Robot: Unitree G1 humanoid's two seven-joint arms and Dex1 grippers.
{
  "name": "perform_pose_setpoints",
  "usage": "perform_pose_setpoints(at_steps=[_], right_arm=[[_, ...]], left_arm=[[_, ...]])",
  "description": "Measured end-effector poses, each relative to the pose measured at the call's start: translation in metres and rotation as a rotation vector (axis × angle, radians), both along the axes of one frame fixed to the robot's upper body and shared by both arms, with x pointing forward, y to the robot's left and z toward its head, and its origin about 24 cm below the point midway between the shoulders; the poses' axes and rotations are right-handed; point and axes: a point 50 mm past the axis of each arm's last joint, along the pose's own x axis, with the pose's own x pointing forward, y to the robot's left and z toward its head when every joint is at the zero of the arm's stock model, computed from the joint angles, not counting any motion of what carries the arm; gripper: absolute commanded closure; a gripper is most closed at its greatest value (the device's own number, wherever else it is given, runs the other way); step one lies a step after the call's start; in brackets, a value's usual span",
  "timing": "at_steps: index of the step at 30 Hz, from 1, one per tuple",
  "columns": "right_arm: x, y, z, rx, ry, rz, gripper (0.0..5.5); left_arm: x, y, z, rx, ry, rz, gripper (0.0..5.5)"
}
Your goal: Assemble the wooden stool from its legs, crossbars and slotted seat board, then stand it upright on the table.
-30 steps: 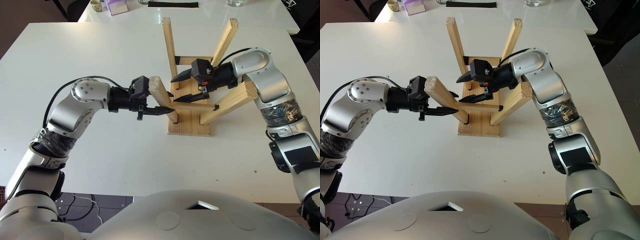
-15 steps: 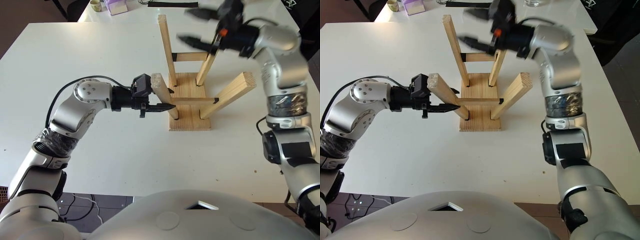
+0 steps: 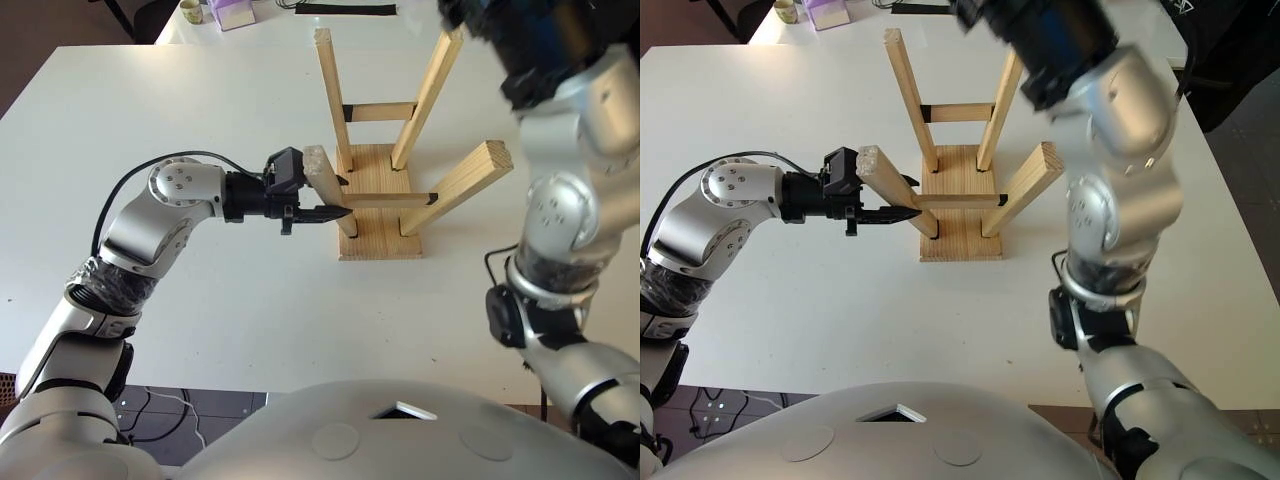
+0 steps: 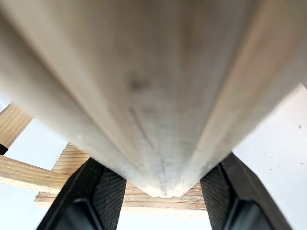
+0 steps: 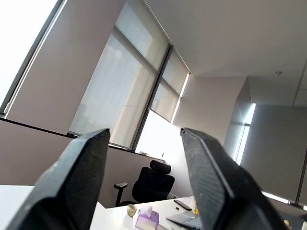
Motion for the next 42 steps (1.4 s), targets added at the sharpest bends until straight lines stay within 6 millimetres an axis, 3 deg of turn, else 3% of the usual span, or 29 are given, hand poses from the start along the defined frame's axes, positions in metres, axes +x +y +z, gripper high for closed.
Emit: perform_pose_setpoints(at_steps=[7,13,18,27,30,33,36,37,39,42], right_arm=[[-0.023,0.005,-0.062,0.051,0.317,-0.046,4.48],[-0.030,0.014,-0.092,0.053,0.471,-0.033,5.39],[-0.025,0.018,-0.148,-0.075,0.696,-0.069,5.48],[-0.025,0.023,-0.146,-0.096,0.678,0.004,5.48],[-0.022,0.023,-0.121,0.024,0.612,0.105,5.48],[-0.011,-0.004,-0.068,0.201,0.424,0.114,5.21],[0.004,-0.049,-0.039,0.241,0.296,-0.024,4.82],[0.010,-0.069,-0.035,0.235,0.277,-0.105,4.65],[0.025,-0.125,-0.035,0.159,0.259,-0.399,4.39],[0.031,-0.195,-0.054,-0.027,0.293,-0.793,4.00]], left_arm=[[0.000,0.000,-0.001,-0.002,-0.003,0.022,3.47],[0.000,-0.001,-0.001,0.000,-0.005,0.042,3.47],[0.000,-0.001,-0.001,0.003,-0.005,0.046,3.47],[0.002,-0.002,-0.001,0.006,-0.007,0.052,3.47],[0.004,-0.001,-0.001,0.004,-0.005,0.059,3.47],[0.005,-0.001,-0.001,0.002,-0.006,0.070,3.47],[0.005,0.000,-0.002,-0.001,-0.009,0.081,3.47],[0.005,0.000,-0.002,-0.001,-0.009,0.083,3.47],[0.005,0.000,-0.002,-0.002,-0.011,0.091,3.47],[0.006,0.002,-0.003,-0.002,-0.011,0.108,3.47]])
